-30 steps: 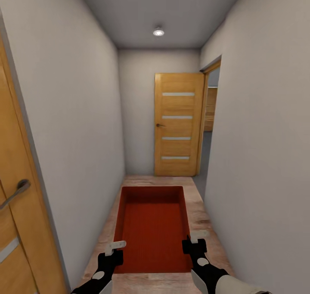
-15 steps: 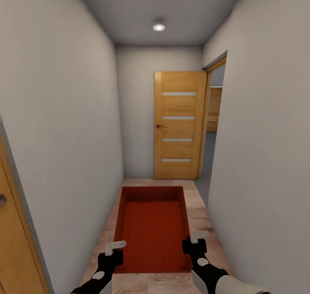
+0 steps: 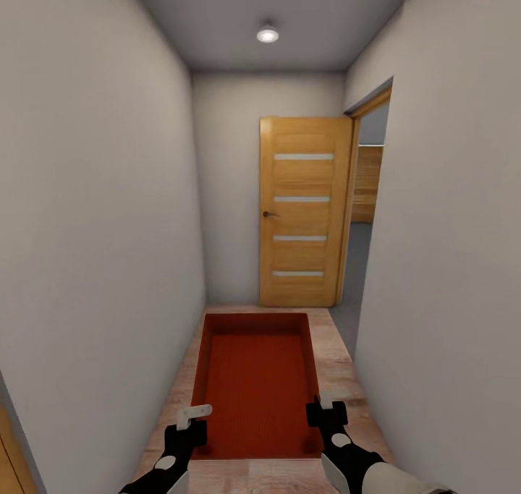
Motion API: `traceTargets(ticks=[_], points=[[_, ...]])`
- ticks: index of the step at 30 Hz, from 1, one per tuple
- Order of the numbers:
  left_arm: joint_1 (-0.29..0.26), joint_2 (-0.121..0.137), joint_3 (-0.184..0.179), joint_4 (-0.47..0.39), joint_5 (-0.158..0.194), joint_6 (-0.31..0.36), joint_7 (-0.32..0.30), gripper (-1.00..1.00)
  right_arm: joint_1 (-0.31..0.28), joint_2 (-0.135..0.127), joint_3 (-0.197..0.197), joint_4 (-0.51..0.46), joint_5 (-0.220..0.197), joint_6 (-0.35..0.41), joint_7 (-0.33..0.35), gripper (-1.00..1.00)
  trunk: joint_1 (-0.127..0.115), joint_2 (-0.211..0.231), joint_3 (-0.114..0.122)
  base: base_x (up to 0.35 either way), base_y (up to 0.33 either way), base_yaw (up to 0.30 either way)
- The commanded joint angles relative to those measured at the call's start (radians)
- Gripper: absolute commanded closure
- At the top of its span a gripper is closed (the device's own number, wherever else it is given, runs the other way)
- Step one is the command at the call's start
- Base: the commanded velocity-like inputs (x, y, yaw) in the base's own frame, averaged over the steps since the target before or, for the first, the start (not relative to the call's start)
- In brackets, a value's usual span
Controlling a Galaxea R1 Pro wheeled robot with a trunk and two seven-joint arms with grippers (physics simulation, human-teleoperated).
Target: Move the two storage containers from the living room to the garage. In the garage, place one container on the floor and stack the other container on top of it (either order is fine).
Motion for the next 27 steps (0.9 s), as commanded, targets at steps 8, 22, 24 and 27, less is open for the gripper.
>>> traceTargets(ticks=[8, 22, 24, 27], points=[[-0.001, 0.003, 0.012, -0.005, -0.018, -0.005, 0.010, 1.00, -0.001, 0.000, -0.043, 0.003, -0.009, 0.002, 0.028, 1.00, 0.001, -0.001, -0.001, 0.322, 0.000, 0.000], [-0.001, 0.003, 0.012, -0.005, -0.018, -0.005, 0.010, 1.00, -0.001, 0.000, -0.043, 0.003, -0.010, 0.002, 0.028, 1.00, 0.001, -0.001, -0.001, 0.322, 0.000, 0.000], [-0.001, 0.003, 0.012, -0.005, -0.018, -0.005, 0.010, 1.00, -0.001, 0.000, -0.043, 0.003, -0.010, 0.004, 0.028, 1.00, 0.001, -0.001, -0.001, 0.322, 0.000, 0.000], [-0.001, 0.003, 0.012, -0.005, -0.018, -0.005, 0.010, 1.00, -0.001, 0.000, -0.042, 0.003, -0.010, 0.004, 0.028, 1.00, 0.001, -0.001, -0.001, 0.322, 0.000, 0.000]])
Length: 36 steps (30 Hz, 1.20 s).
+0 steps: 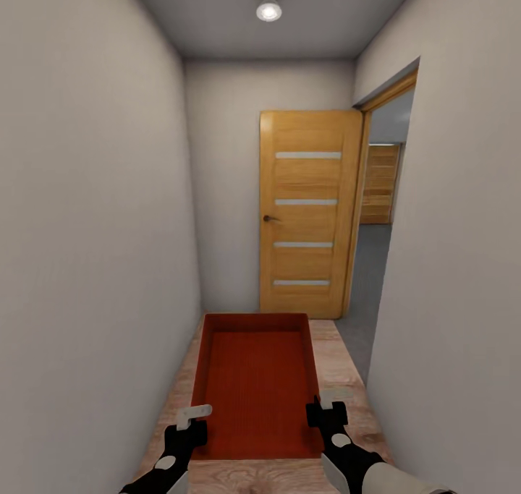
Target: Move the two storage containers from the living room to the garage. In the garage, place one container on the floor and stack the other container on top of it (either order is fine).
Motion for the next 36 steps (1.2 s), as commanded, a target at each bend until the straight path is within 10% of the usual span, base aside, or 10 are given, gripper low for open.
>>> traceTargets(ticks=[1, 36], points=[[-0.001, 0.003, 0.012, -0.005, -0.016, -0.010, 0.010, 1.00, -0.001, 0.000, -0.042, 0.003, -0.009, 0.001, 0.028, 1.00, 0.001, -0.001, -0.001, 0.322, 0.000, 0.000], [-0.001, 0.003, 0.012, -0.005, -0.018, -0.010, 0.010, 1.00, -0.002, 0.002, -0.043, 0.003, -0.009, -0.001, 0.028, 1.00, 0.001, -0.001, -0.001, 0.322, 0.052, -0.086]])
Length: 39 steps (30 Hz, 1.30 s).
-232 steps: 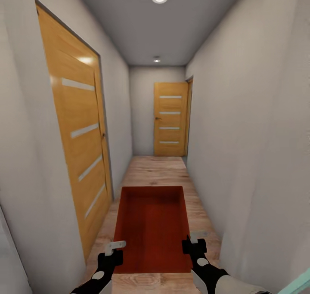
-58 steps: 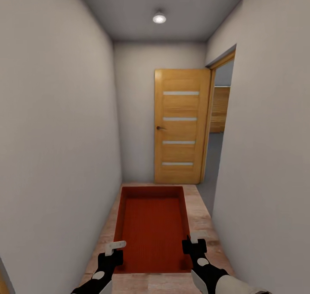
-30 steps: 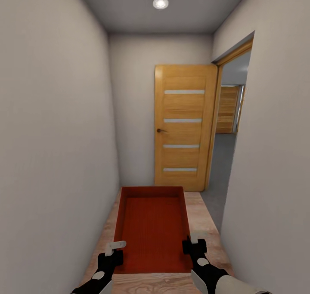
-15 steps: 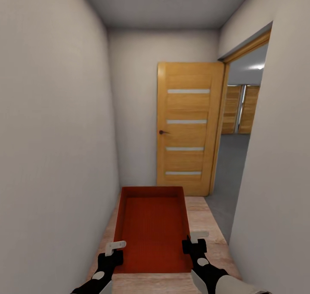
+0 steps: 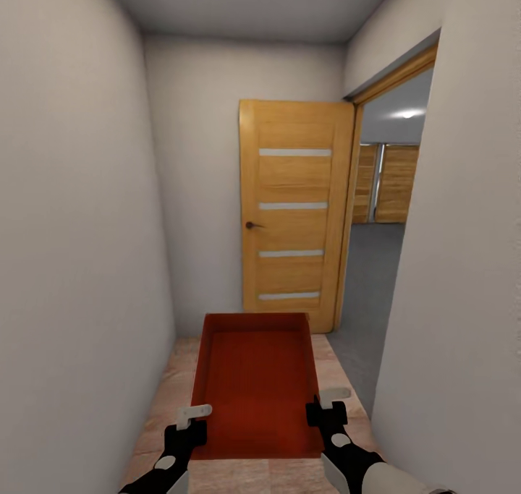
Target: Move the two storage containers from the living room to the garage. In the garage, place one container on the floor and stack the other container on top of it (either order is fine).
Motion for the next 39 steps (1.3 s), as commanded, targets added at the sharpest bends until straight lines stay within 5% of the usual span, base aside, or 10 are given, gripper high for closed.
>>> traceTargets(ticks=[1, 21, 39], points=[[-0.001, 0.003, 0.010, -0.005, -0.015, -0.006, 0.011, 1.00, -0.001, 0.000, -0.044, 0.003, -0.009, 0.002, 0.031, 1.00, 0.001, -0.001, -0.001, 0.322, 0.000, -0.281], [-0.001, 0.003, 0.010, -0.005, -0.014, -0.006, 0.011, 1.00, -0.001, 0.001, -0.044, 0.002, -0.009, 0.002, 0.031, 1.00, 0.001, -0.001, -0.001, 0.322, 0.003, -0.276], [-0.001, 0.002, 0.010, -0.005, -0.015, -0.007, 0.011, 1.00, -0.001, 0.002, -0.043, 0.003, -0.009, 0.002, 0.031, 1.00, 0.001, -0.001, -0.001, 0.322, 0.110, -0.020]])
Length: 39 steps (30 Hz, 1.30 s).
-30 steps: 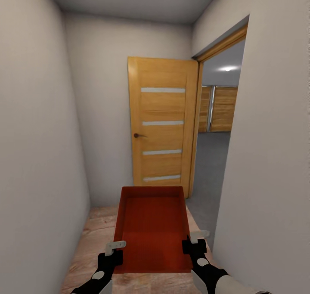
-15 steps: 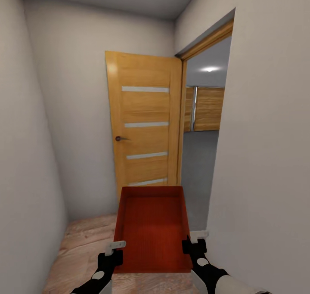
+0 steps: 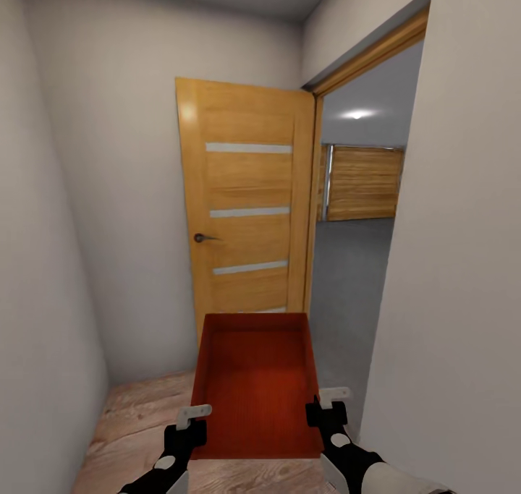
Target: Move the two storage containers from the living room to the garage. In the garage, place one container on the floor and stack the other container on top of it (either order is fine).
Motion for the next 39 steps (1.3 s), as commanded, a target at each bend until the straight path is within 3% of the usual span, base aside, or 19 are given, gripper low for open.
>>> traceTargets(ticks=[1, 20, 39], points=[[-0.001, 0.000, 0.010, -0.004, -0.014, -0.009, 0.011, 1.00, -0.001, 0.000, -0.043, 0.003, -0.009, 0.001, 0.033, 1.00, 0.001, -0.001, -0.001, 0.322, 0.120, 0.000], [-0.001, -0.003, 0.011, -0.005, -0.015, -0.014, 0.019, 1.00, -0.001, 0.001, -0.045, 0.003, -0.009, 0.001, 0.032, 1.00, 0.001, -0.001, 0.009, 0.073, 0.032, -0.208], [-0.001, -0.002, 0.012, -0.002, -0.015, -0.012, 0.019, 1.00, -0.002, -0.001, -0.045, 0.003, -0.009, 0.001, 0.033, 1.00, 0.001, -0.001, 0.012, 0.187, 0.250, -0.056]])
